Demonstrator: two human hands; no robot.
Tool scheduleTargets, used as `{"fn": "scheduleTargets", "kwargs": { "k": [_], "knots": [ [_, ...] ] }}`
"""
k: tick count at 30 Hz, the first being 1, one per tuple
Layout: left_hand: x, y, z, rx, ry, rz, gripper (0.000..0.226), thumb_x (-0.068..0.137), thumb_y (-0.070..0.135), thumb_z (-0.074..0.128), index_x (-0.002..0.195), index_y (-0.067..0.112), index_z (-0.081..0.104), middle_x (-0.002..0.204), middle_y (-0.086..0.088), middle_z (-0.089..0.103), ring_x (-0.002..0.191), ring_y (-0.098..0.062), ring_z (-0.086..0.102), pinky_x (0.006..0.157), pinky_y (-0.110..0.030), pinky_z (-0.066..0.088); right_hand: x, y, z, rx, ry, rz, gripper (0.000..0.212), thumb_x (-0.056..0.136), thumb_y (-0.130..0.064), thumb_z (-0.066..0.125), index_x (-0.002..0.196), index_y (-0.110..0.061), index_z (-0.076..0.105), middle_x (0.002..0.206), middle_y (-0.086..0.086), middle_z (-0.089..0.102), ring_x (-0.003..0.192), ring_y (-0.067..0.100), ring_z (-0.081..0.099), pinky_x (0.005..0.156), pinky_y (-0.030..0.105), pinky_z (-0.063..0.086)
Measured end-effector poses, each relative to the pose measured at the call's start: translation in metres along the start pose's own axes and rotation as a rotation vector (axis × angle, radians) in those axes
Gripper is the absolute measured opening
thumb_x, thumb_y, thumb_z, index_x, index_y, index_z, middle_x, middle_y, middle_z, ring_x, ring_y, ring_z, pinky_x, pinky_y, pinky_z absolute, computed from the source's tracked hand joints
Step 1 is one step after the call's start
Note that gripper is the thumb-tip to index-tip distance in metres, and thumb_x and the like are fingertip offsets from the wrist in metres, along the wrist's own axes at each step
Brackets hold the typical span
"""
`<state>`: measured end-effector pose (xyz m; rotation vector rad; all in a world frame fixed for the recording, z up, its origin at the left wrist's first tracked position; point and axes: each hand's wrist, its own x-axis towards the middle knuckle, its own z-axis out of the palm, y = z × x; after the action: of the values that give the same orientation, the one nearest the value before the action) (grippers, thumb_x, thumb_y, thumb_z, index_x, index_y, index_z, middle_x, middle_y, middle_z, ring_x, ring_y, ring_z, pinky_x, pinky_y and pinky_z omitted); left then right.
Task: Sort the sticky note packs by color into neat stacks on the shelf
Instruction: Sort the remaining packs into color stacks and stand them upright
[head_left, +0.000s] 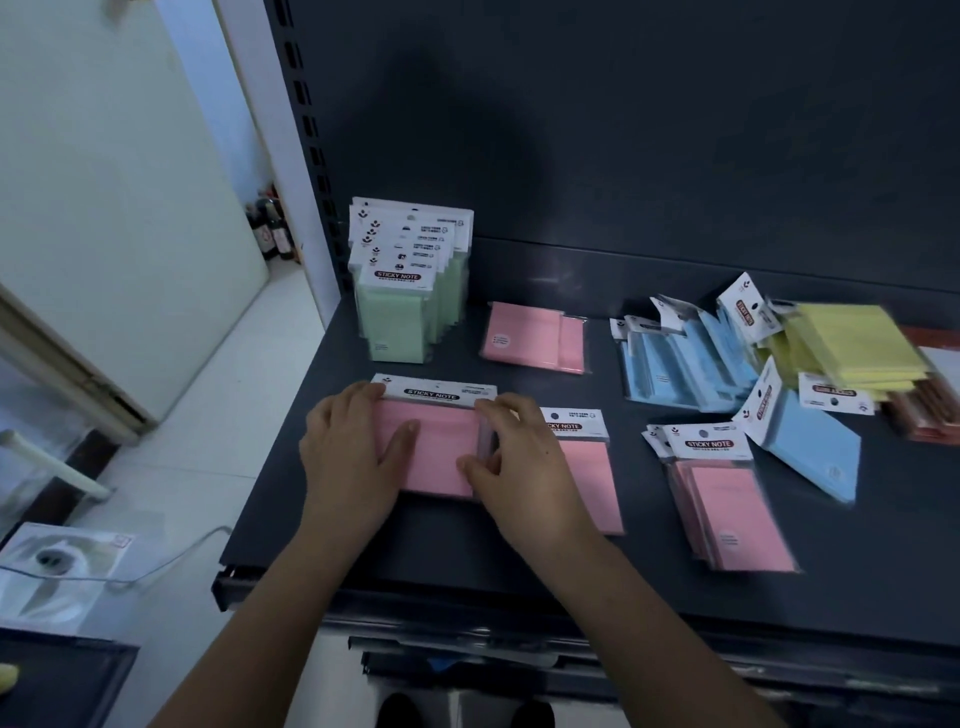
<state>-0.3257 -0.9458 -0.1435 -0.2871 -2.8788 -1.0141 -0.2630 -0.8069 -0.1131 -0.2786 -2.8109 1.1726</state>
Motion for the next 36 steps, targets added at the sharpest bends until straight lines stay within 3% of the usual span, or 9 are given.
{"fn": "scheduleTargets", "kwargs": {
  "k": [5,9,10,14,21,25,27,32,36],
  "knots": [
    [0.001,0.016,0.005,0.105,0.138,0.181,0.044,0.086,0.027,0.057,0.123,0.005,0.052,0.132,-0.014,0.05,0.124,-0.035,0.042,0.101,-0.046,0.031,0.001,0.01,-0.011,0.104,0.182,-0.028,0.032,0.085,0.0,0.055,0.116,-0.008,0.061,0.114,-0.006,0.046,0.074,0.01,0.052,0.079,0.015,0.043],
    [0.009,0.06,0.014,-0.289,-0.14,0.231,0.039,0.09,0.024,0.059,0.126,0.018,0.046,0.118,0.014,0.048,0.11,0.007,0.043,0.093,-0.005,0.027,0.014,0.029,-0.034,0.228,0.256,0.059,0.034,0.087,-0.007,0.058,0.121,-0.009,0.059,0.118,-0.005,0.052,0.105,0.012,0.056,0.096,0.027,0.045],
    [0.015,0.07,0.018,-0.343,-0.232,0.236,0.033,0.088,0.027,0.06,0.118,0.022,0.046,0.114,0.017,0.051,0.103,0.013,0.045,0.088,-0.003,0.033,0.02,0.033,-0.038,0.287,0.236,0.114,0.038,0.087,-0.009,0.058,0.125,-0.01,0.056,0.122,-0.002,0.054,0.111,0.013,0.055,0.1,0.03,0.043],
    [0.04,0.09,0.036,-0.46,-0.327,0.094,0.033,0.088,0.021,0.059,0.12,0.018,0.052,0.118,0.001,0.055,0.109,-0.01,0.051,0.081,-0.016,0.038,0.038,0.047,-0.045,0.744,0.179,0.382,0.046,0.087,-0.009,0.059,0.132,-0.012,0.049,0.112,0.004,0.062,0.102,0.014,0.058,0.103,0.034,0.042],
    [0.057,0.083,0.052,-0.598,-0.237,-0.153,0.032,0.082,0.029,0.066,0.107,0.013,0.056,0.12,-0.009,0.054,0.104,-0.016,0.057,0.1,-0.034,0.043,0.045,0.045,-0.056,1.018,0.134,0.371,0.027,0.087,0.0,0.055,0.099,-0.023,0.062,0.096,-0.01,0.065,0.089,0.007,0.059,0.082,0.022,0.043],
    [0.052,0.087,0.044,-0.741,-0.086,-0.229,0.005,0.085,0.012,0.062,0.084,0.015,0.058,0.095,-0.005,0.06,0.086,-0.016,0.057,0.075,-0.023,0.045,0.039,0.045,-0.061,1.208,0.208,0.442,0.019,0.086,0.001,0.057,0.092,-0.016,0.065,0.085,-0.002,0.066,0.086,0.012,0.061,0.089,0.025,0.047],
    [0.045,0.094,0.036,-0.89,-0.061,-0.261,0.021,0.084,0.0,0.059,0.075,0.018,0.052,0.078,0.0,0.055,0.076,-0.015,0.052,0.067,-0.021,0.043,0.034,0.042,-0.061,1.266,0.246,0.433,0.015,0.085,0.001,0.06,0.089,-0.014,0.064,0.077,-0.001,0.064,0.075,0.01,0.059,0.083,0.024,0.049],
    [0.012,0.11,0.016,-1.086,-0.262,-0.163,0.035,0.079,-0.014,0.057,0.086,0.02,0.05,0.081,-0.002,0.057,0.072,-0.01,0.058,0.061,-0.017,0.05,0.017,0.042,-0.065,1.008,0.459,0.258,0.016,0.082,0.0,0.066,0.084,-0.016,0.063,0.072,-0.006,0.057,0.066,0.005,0.052,0.067,0.016,0.044],
    [-0.017,0.095,0.017,-0.85,-0.39,-0.091,0.041,0.081,-0.006,0.061,0.098,0.03,0.053,0.074,-0.005,0.057,0.06,-0.009,0.054,0.053,-0.018,0.045,-0.015,0.056,-0.065,0.659,0.34,0.198,0.025,0.082,-0.001,0.066,0.089,-0.024,0.062,0.074,-0.006,0.059,0.06,0.005,0.051,0.06,0.014,0.042]
  ]
}}
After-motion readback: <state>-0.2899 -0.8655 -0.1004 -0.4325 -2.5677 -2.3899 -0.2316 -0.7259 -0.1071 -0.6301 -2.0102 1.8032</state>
